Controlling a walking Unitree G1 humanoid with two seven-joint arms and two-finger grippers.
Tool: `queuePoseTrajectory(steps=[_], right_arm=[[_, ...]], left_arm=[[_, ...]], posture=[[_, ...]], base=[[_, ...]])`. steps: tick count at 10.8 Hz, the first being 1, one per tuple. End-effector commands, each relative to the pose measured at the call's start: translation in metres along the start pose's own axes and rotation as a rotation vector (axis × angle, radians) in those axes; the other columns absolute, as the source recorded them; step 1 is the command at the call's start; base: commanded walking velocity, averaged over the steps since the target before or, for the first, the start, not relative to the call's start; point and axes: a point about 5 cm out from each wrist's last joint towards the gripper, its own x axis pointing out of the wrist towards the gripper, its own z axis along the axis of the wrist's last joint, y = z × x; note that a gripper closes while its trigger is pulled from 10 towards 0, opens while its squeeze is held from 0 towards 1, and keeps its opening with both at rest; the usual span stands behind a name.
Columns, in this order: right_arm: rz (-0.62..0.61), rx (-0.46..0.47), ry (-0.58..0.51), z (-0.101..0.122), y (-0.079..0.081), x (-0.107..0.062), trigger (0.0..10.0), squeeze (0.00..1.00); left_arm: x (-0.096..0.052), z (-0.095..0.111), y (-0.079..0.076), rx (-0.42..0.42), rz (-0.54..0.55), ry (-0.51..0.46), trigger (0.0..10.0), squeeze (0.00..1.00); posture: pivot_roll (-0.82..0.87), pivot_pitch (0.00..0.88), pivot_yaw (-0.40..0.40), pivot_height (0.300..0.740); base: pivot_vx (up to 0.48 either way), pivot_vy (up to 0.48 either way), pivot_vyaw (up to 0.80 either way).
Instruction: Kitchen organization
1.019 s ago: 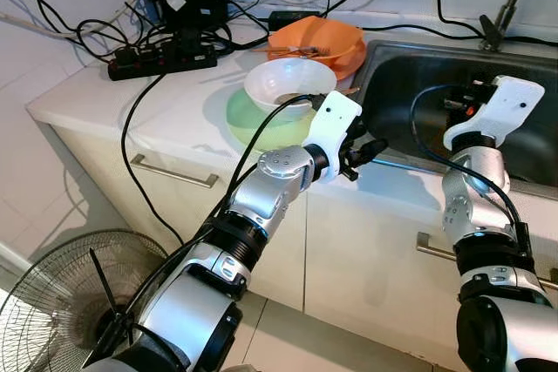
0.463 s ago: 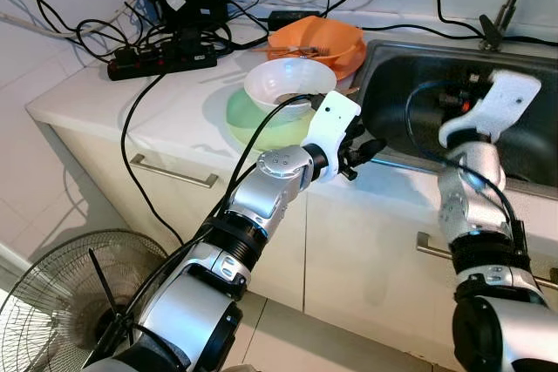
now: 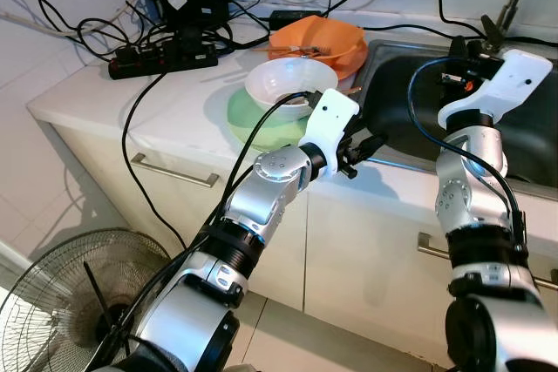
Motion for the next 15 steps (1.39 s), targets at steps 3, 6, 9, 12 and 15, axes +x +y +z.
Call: queuePoseTrajectory(steps=[3, 6, 9, 12, 15], right_arm=[[0.013, 0.078, 0.027, 0.000, -0.001, -0.013, 10.0, 0.00], [0.014, 0.034, 0.101, -0.015, -0.004, -0.039, 10.0, 0.00], [0.036, -0.010, 0.143, -0.027, 0.004, -0.058, 10.0, 0.00], [0.073, -0.028, 0.214, -0.047, 0.018, -0.075, 10.0, 0.00], [0.083, -0.035, 0.223, -0.050, 0.022, -0.074, 10.0, 0.00]], left_arm=[[-0.011, 0.000, 0.004, 0.019, 0.039, -0.036, 10.0, 0.00], [-0.023, -0.001, 0.010, 0.015, 0.101, -0.094, 10.0, 0.00], [-0.040, -0.006, 0.014, -0.007, 0.183, -0.181, 10.0, 0.00], [-0.054, -0.019, 0.015, -0.013, 0.246, -0.203, 10.0, 0.00], [-0.056, -0.021, 0.016, -0.013, 0.246, -0.197, 10.0, 0.00]], posture=[[0.04, 0.000, 0.078, 0.740], [0.03, 0.000, 0.079, 0.740], [0.00, 0.000, 0.085, 0.740], [0.00, 0.000, 0.086, 0.740], [0.01, 0.000, 0.081, 0.740]], base=[[0.000, 0.000, 0.00], [0.000, 0.000, 0.00], [0.000, 0.000, 0.00], [0.000, 0.000, 0.00], [0.000, 0.000, 0.00]])
